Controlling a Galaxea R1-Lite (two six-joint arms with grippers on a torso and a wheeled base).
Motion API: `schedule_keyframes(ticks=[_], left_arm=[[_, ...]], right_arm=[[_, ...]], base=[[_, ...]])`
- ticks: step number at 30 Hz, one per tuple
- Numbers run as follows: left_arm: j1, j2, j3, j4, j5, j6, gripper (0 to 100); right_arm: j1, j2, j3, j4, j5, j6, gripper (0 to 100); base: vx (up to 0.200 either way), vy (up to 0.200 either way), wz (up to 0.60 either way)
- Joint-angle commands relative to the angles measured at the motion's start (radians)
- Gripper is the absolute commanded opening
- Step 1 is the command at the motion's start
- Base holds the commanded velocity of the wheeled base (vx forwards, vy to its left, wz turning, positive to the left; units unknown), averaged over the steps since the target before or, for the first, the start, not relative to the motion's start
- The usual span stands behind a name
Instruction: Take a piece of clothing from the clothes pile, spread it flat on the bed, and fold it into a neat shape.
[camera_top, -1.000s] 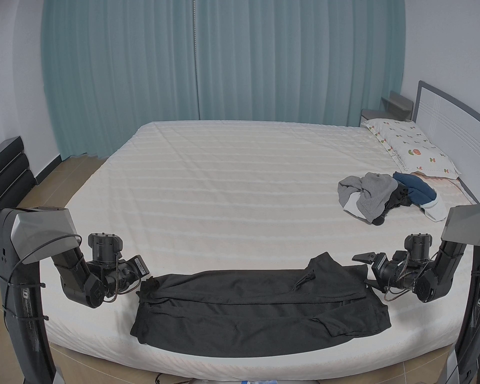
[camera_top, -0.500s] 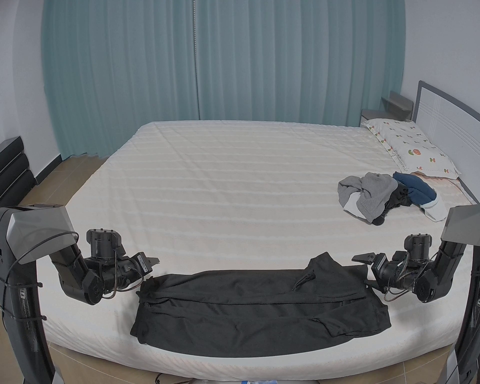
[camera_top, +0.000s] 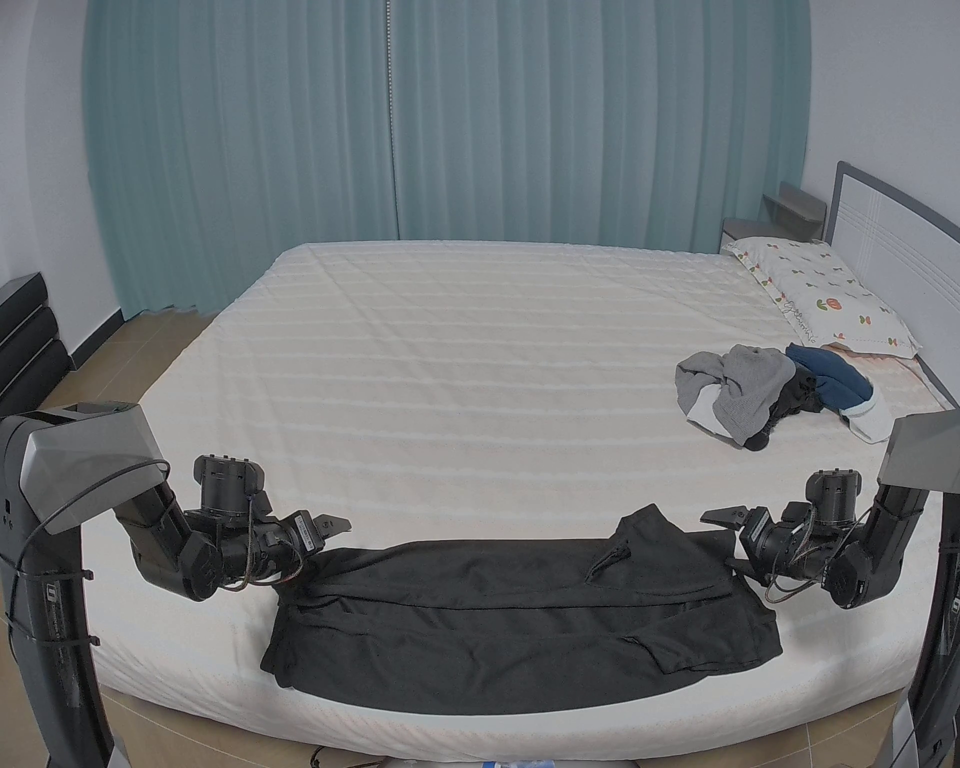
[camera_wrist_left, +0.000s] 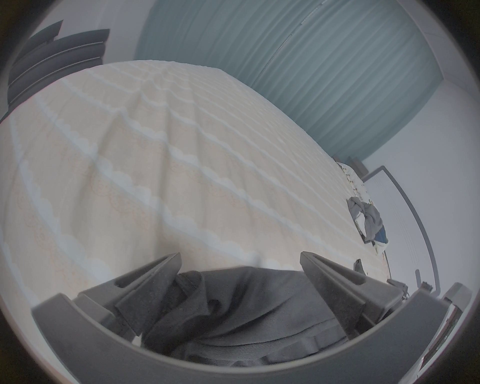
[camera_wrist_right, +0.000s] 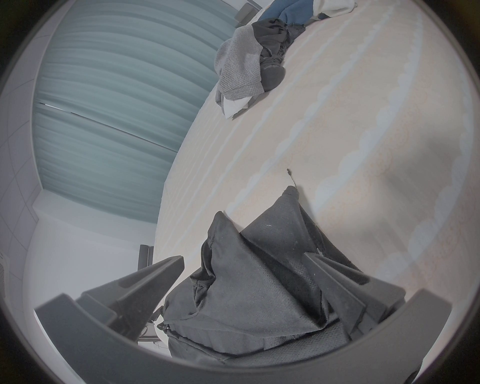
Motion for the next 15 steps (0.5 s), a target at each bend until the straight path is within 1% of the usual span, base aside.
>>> schedule_keyframes(ticks=[1,6,7,11,15], left_arm=[[-0.007,0.027,0.009,0.0,0.007,0.039,100],[-0.006,0.03,0.015,0.0,0.026,0.045,100],[-0.004,0.03,0.021,-0.002,0.038,0.047,0],[0.005,0.025,0.033,-0.01,0.084,0.047,0],[0.021,0.017,0.033,-0.01,0.095,0.041,0]], right_arm=[[0.0,0.02,0.018,-0.045,-0.001,0.002,100],[0.0,0.027,0.024,-0.069,-0.003,0.002,100],[0.0,0.027,0.024,-0.069,-0.003,0.003,100],[0.0,0.027,0.024,-0.069,-0.003,0.003,100],[0.0,0.027,0.024,-0.069,-0.001,0.003,100]], base=[[0.0,0.0,0.0],[0.0,0.0,0.0],[0.0,0.0,0.0],[0.0,0.0,0.0],[0.0,0.0,0.0]])
